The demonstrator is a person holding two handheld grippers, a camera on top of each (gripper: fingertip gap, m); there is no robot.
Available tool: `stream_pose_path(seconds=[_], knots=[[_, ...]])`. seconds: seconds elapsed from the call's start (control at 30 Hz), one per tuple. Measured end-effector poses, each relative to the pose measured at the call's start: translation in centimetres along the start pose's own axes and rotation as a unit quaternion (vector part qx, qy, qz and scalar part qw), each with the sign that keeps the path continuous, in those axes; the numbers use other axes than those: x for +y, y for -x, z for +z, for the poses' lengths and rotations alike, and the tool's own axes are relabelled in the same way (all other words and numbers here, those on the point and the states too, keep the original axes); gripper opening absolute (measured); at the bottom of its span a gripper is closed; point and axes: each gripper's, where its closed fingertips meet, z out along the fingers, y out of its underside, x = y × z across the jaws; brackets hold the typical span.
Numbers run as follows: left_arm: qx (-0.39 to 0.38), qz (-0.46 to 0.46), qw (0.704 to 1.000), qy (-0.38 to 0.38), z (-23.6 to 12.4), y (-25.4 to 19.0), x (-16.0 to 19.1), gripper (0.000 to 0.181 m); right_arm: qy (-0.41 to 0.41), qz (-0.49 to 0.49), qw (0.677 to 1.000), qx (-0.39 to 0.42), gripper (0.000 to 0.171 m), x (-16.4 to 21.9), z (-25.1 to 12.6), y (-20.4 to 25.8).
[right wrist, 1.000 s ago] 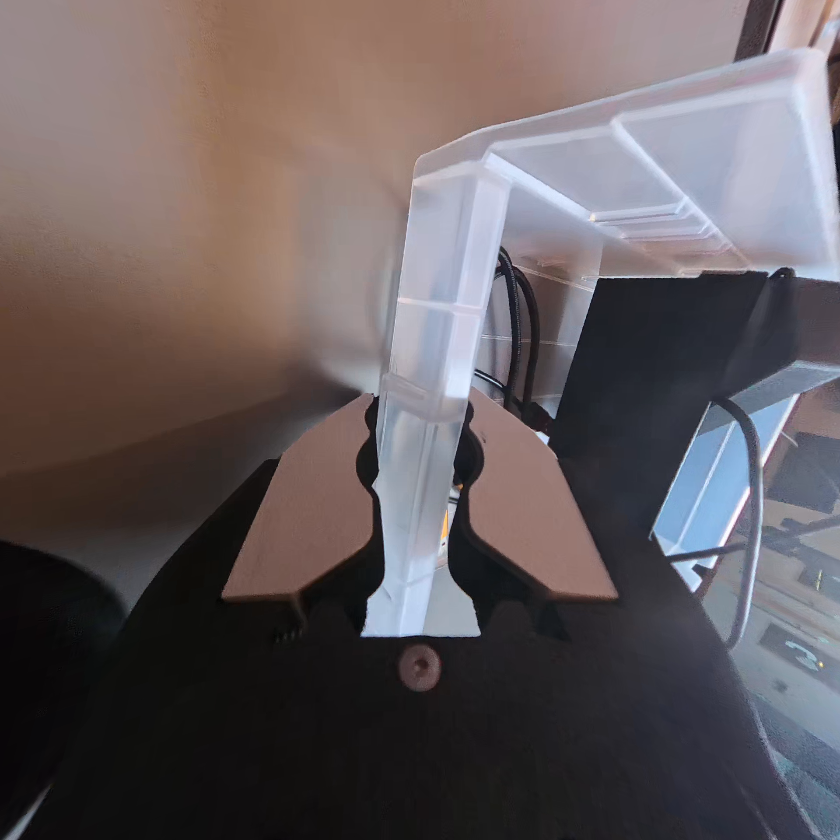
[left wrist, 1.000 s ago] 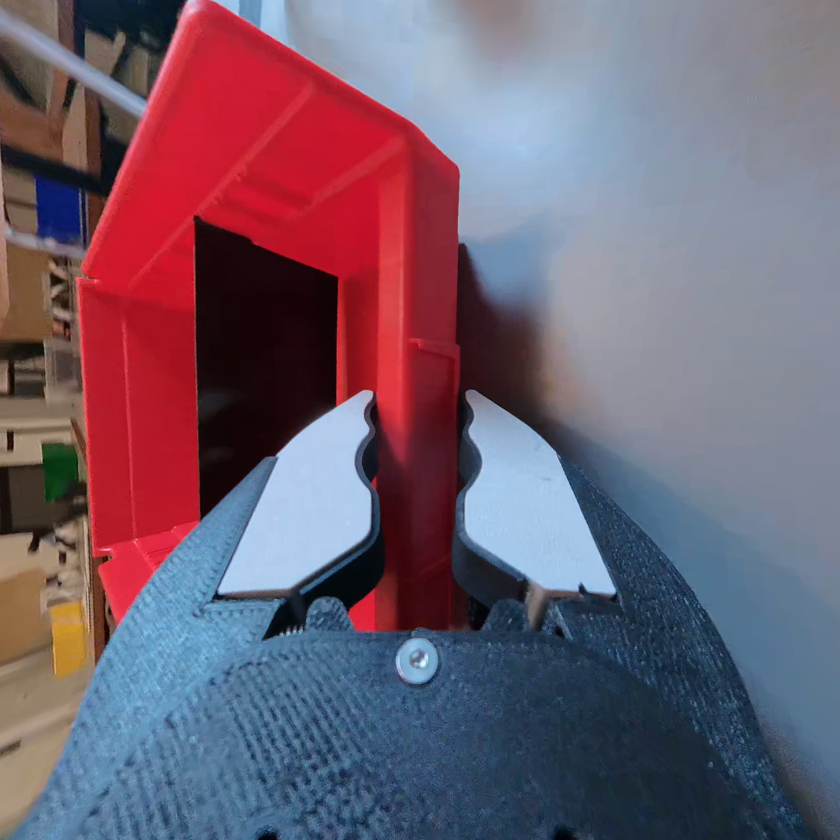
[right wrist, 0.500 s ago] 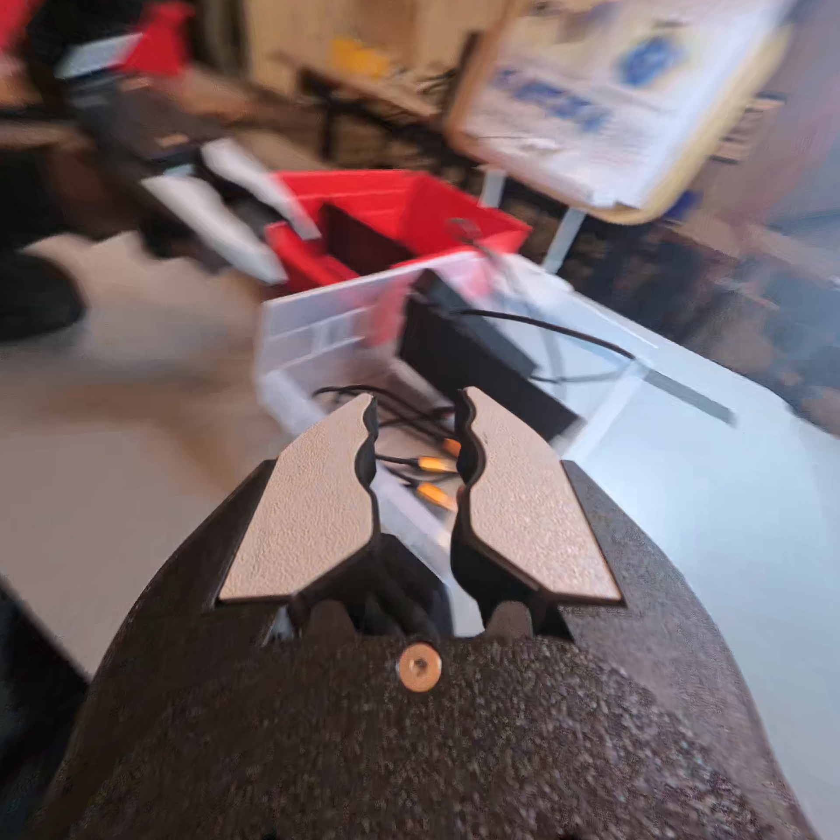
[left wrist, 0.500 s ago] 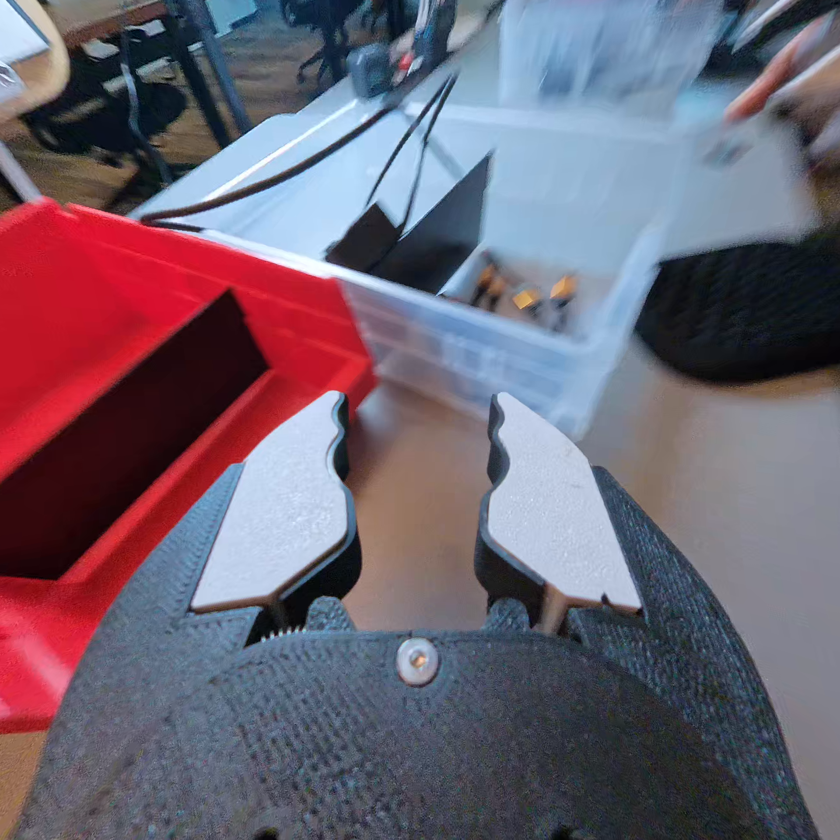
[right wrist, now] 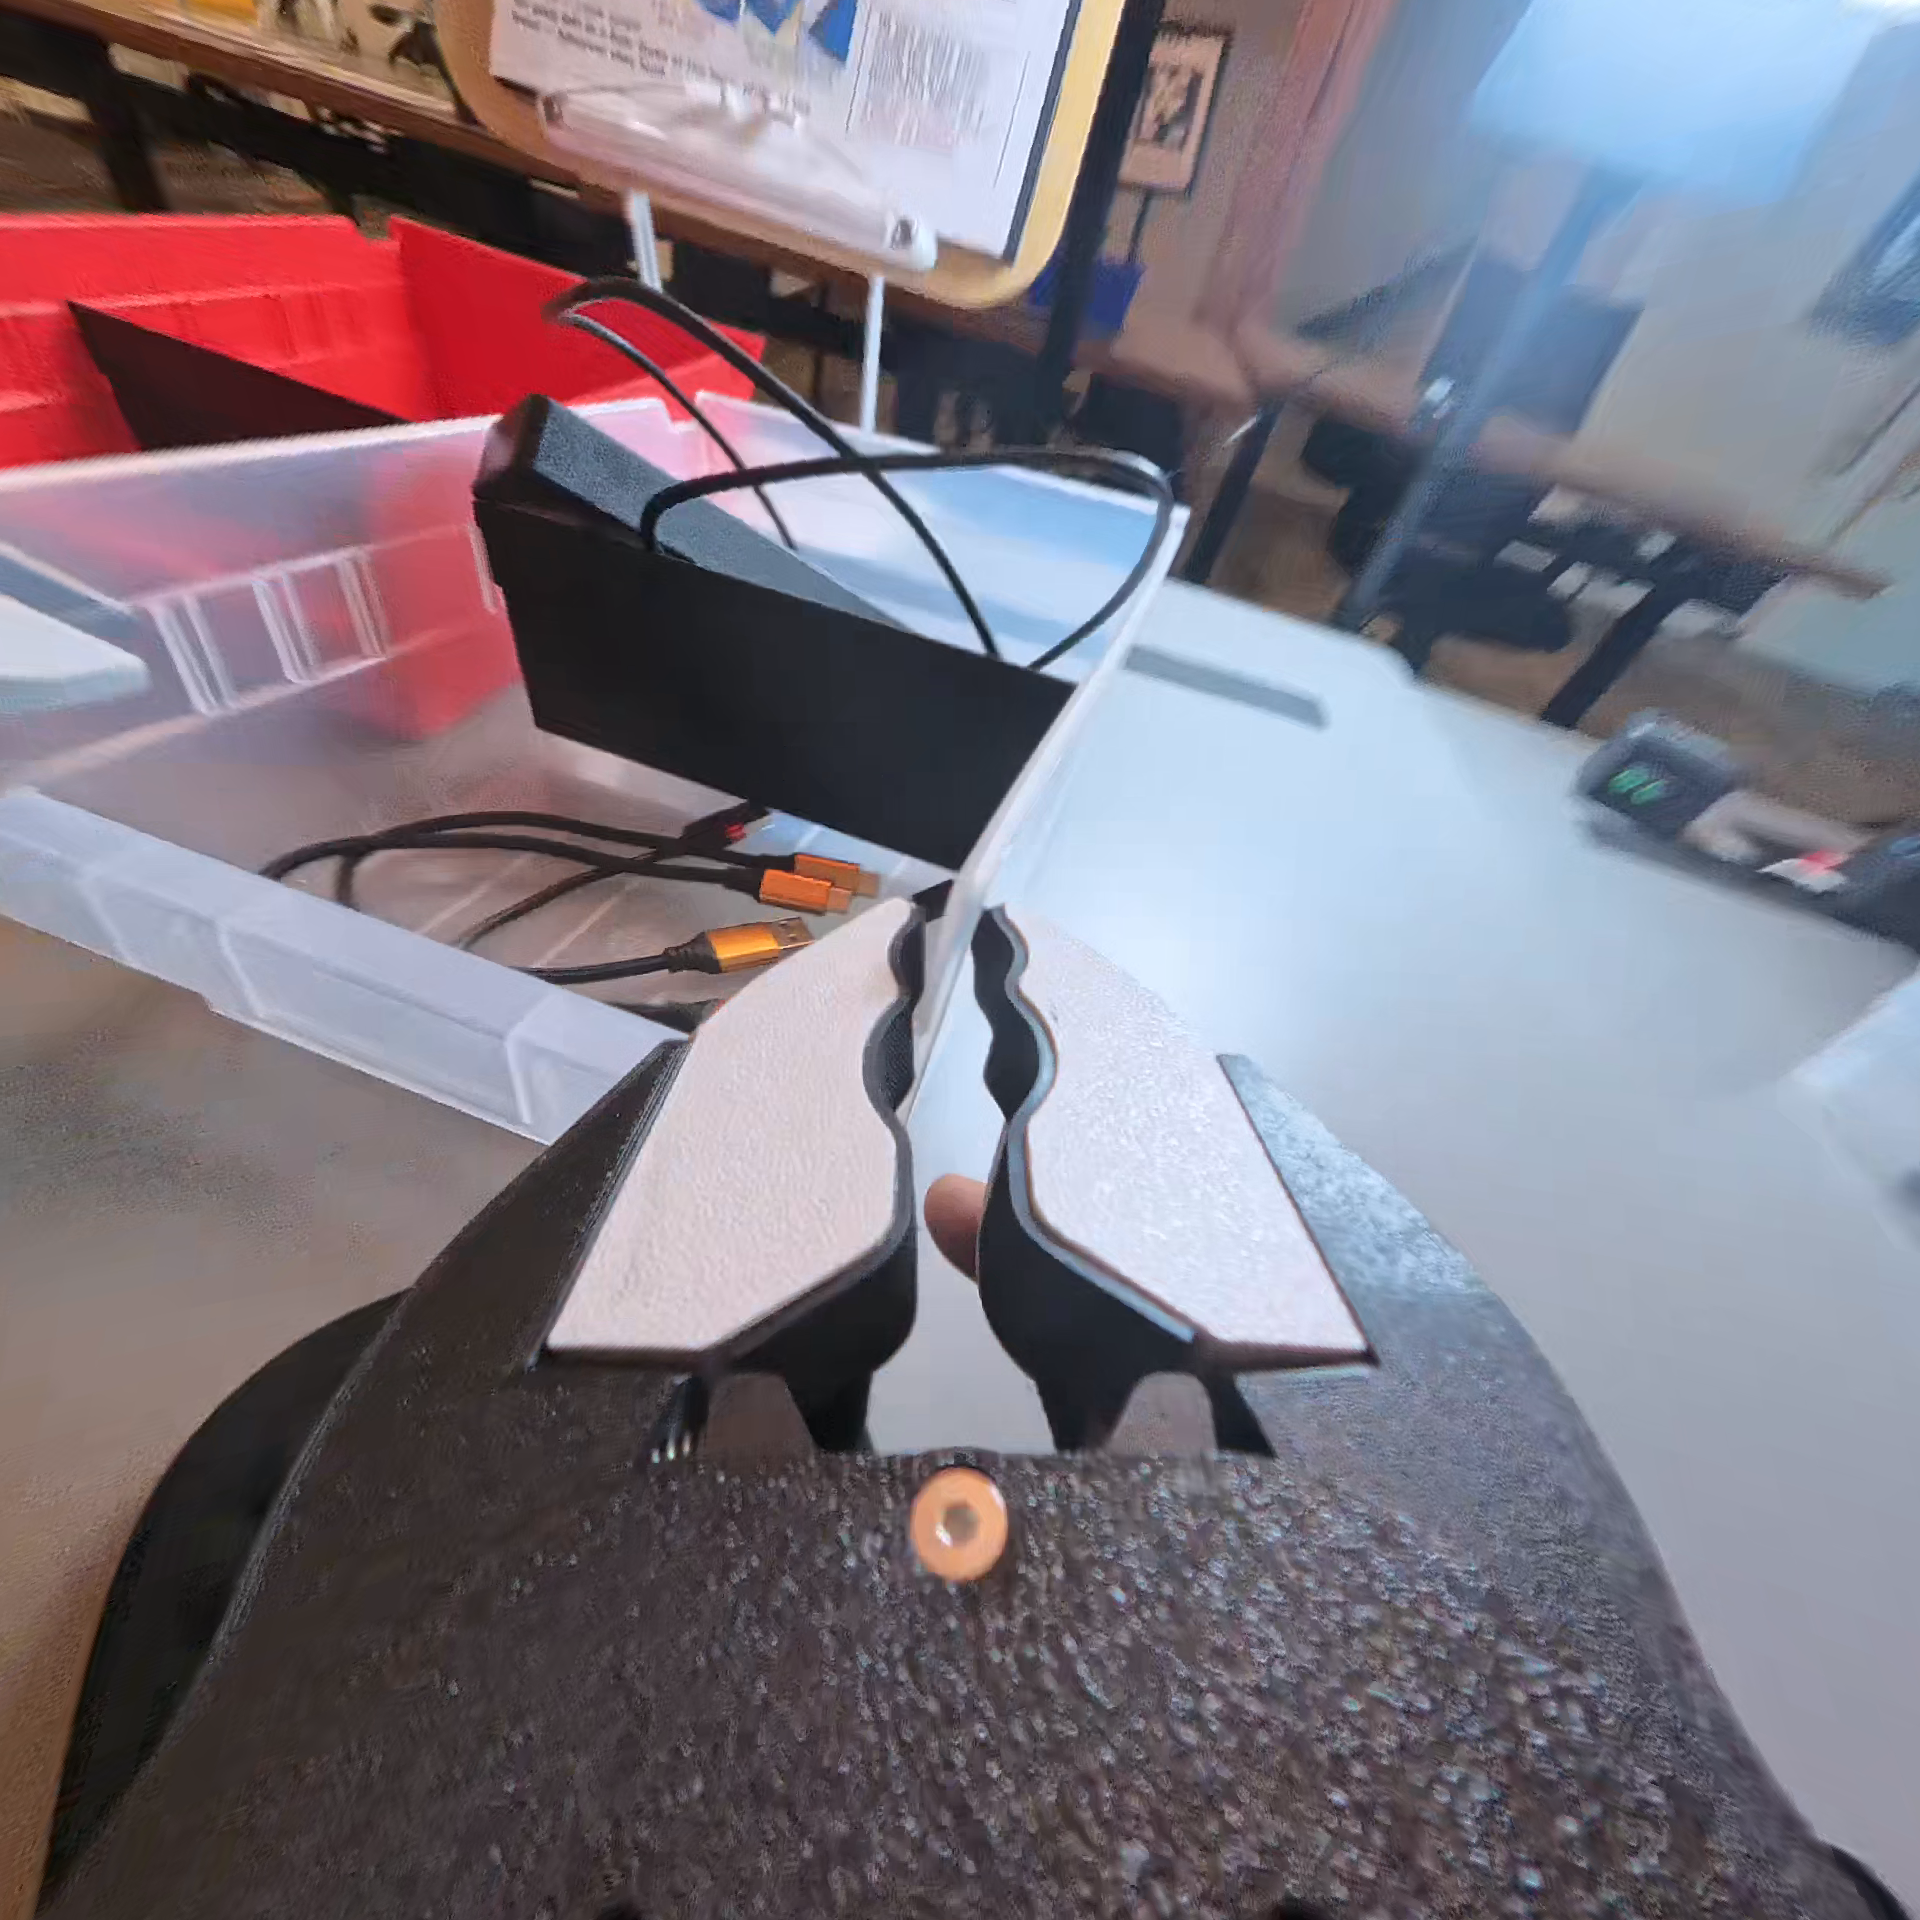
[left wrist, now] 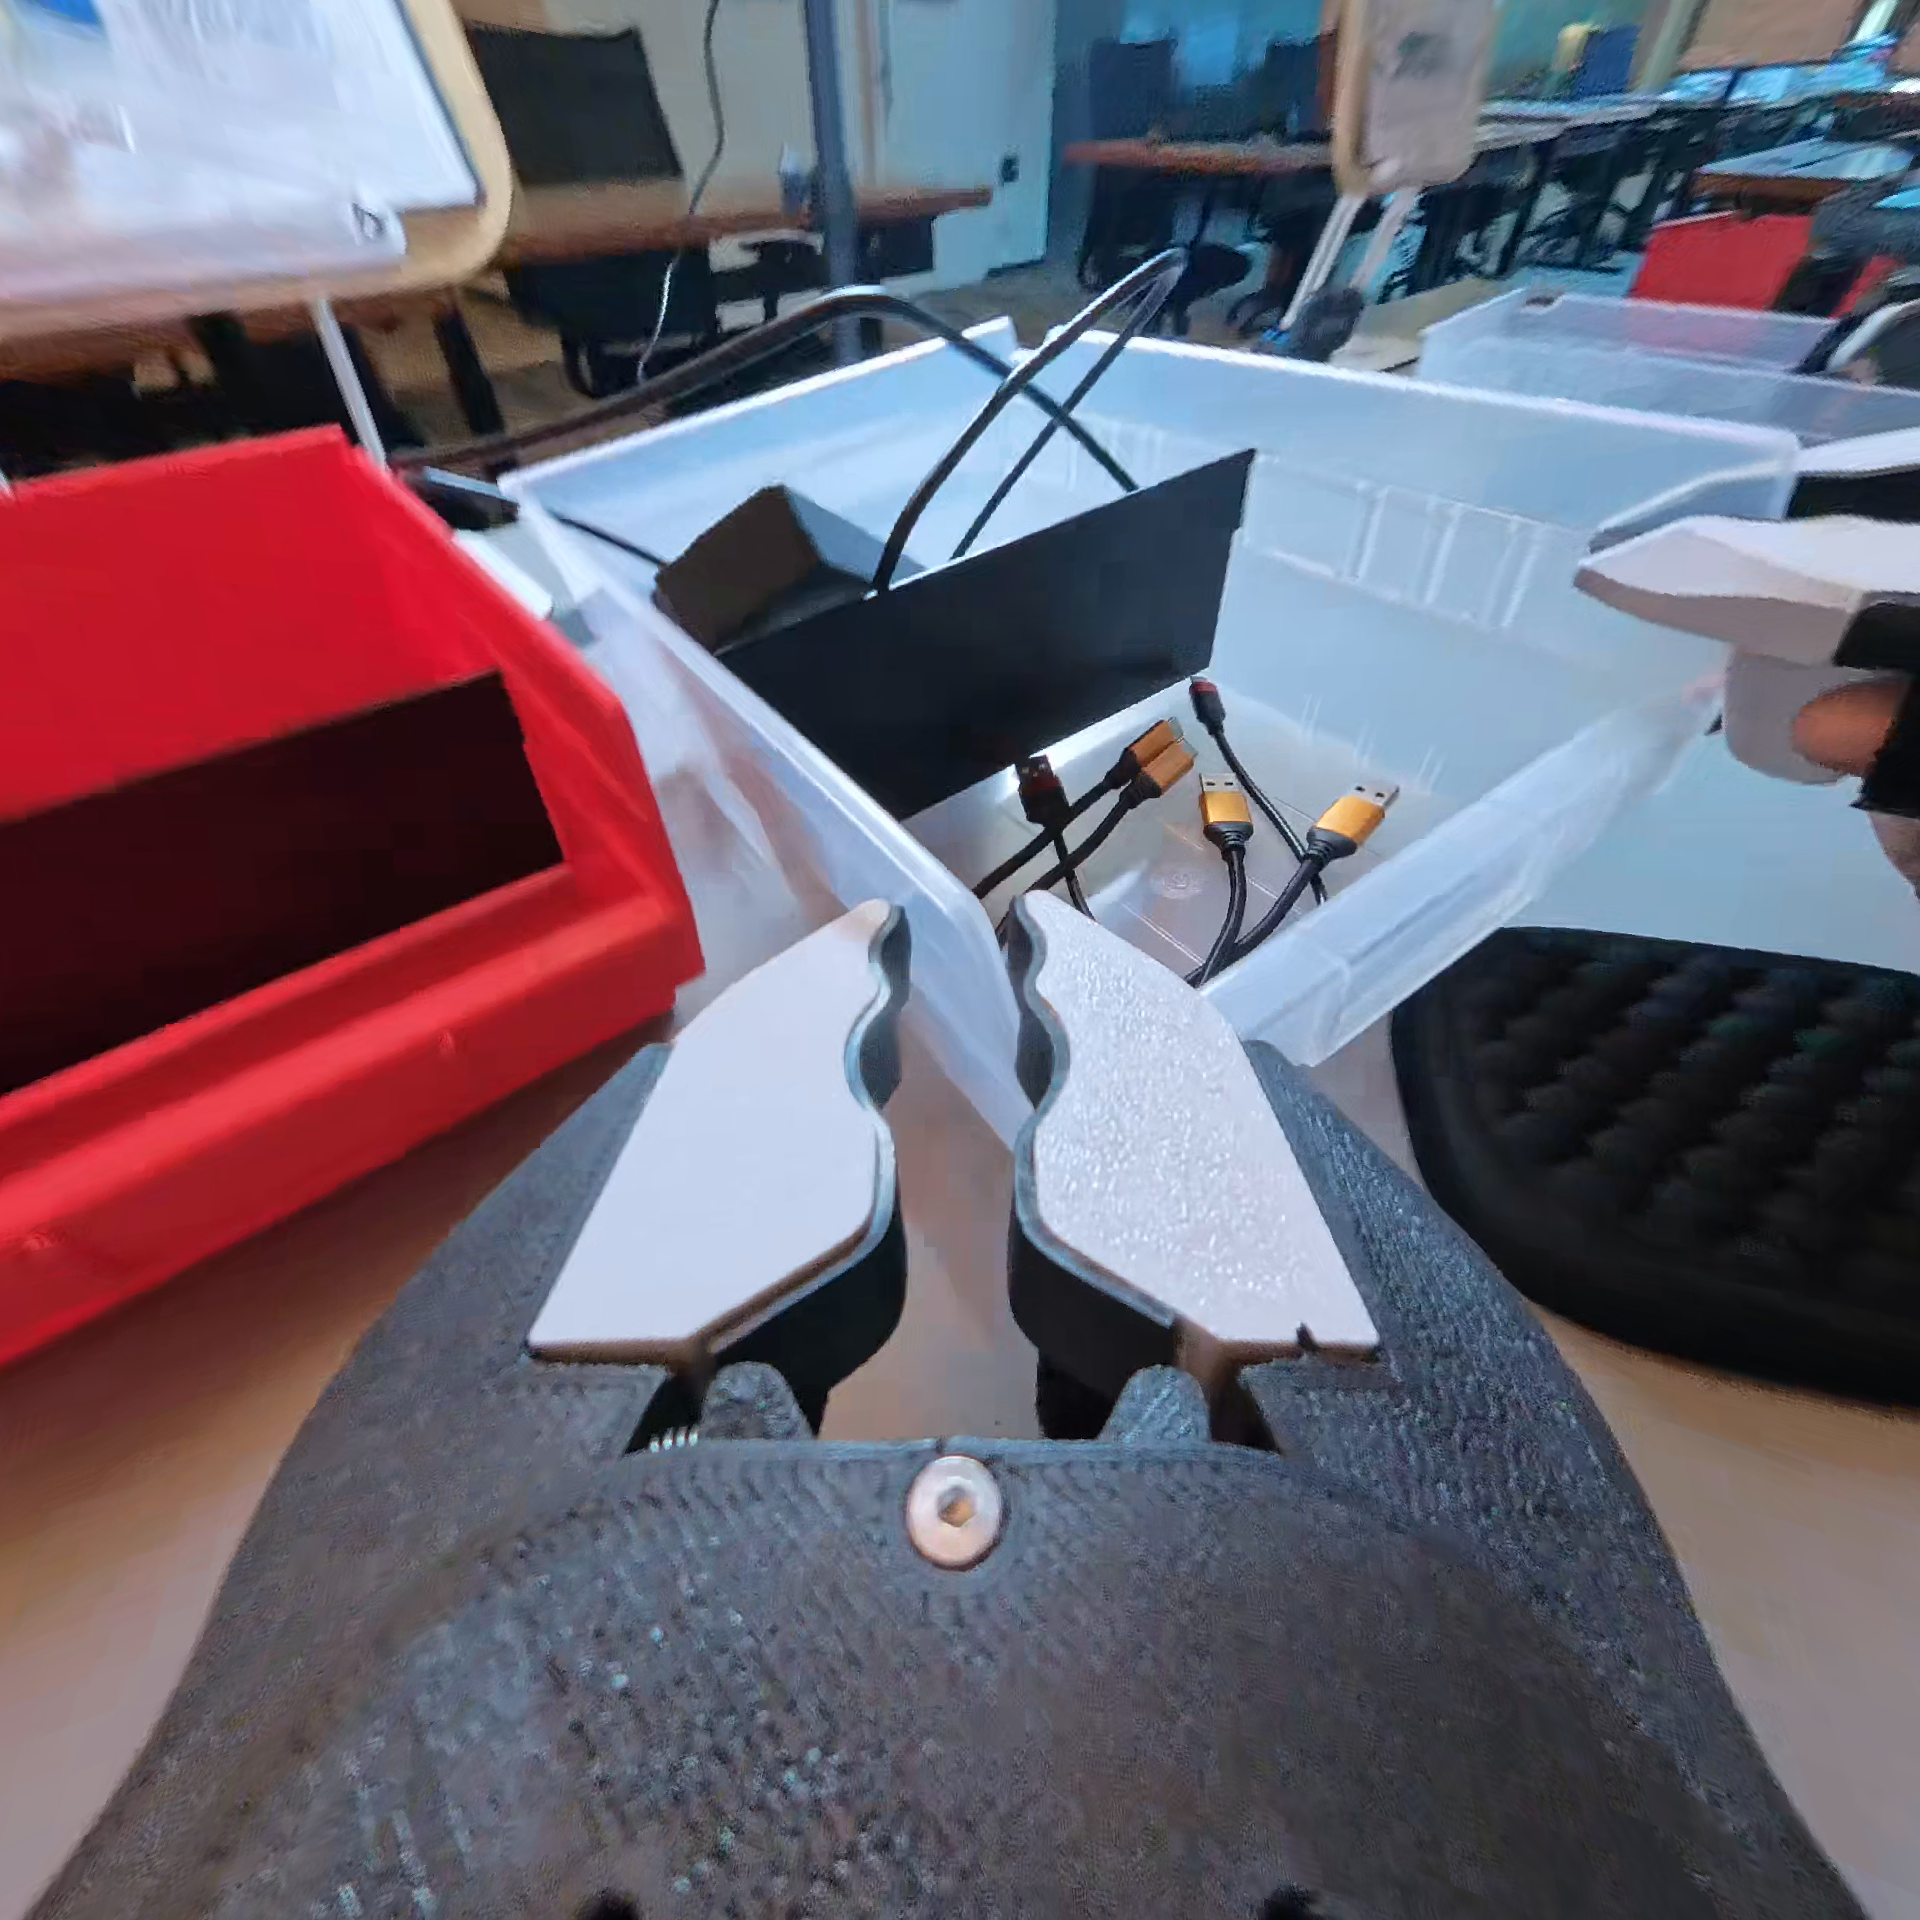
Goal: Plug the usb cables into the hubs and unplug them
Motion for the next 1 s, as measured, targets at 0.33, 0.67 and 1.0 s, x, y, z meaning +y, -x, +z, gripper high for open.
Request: stream_pose_path(seconds=[0.33, 0.67, 1.0], knots=[[-0.132, 0.091, 0.977, -0.138, -12.4, 5.9, -10.1, 0.012, -0.196, -0.022, 0.979, -0.048, 0.011, -14.7, -3.5, 6.6], [-0.357, 0.068, 0.929, -0.071, -29.0, 22.3, -4.1, 0.008, -0.190, 0.000, 0.939, -0.287, 0.014, -19.6, 5.1, 30.0], [-0.310, 0.024, 0.951, 0.008, -24.1, 26.9, 5.2, 0.007, -0.043, -0.059, 0.958, -0.277, 0.017, -8.7, 10.0, 34.0]])
